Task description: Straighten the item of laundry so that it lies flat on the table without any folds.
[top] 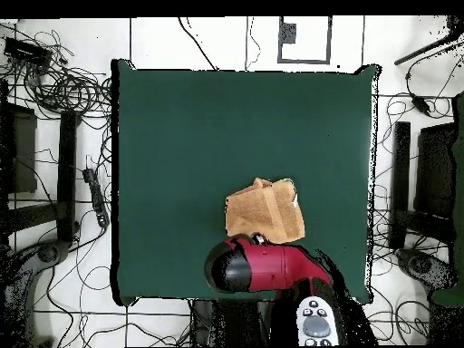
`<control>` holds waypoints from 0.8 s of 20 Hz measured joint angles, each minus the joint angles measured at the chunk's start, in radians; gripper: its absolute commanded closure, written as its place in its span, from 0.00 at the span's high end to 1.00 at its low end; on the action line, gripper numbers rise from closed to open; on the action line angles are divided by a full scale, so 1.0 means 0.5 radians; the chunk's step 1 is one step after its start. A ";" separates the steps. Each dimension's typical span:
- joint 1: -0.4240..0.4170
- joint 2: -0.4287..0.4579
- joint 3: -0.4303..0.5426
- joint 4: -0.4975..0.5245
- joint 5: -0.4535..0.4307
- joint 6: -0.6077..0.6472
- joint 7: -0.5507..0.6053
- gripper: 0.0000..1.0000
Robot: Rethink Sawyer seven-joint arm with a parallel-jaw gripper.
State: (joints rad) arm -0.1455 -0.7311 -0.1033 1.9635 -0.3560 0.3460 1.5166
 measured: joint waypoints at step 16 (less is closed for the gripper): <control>0.135 0.109 -0.102 -0.192 0.018 0.110 0.000 0.00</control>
State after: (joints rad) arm -0.0781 -0.6763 -0.1545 1.8674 -0.3469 0.4009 1.5166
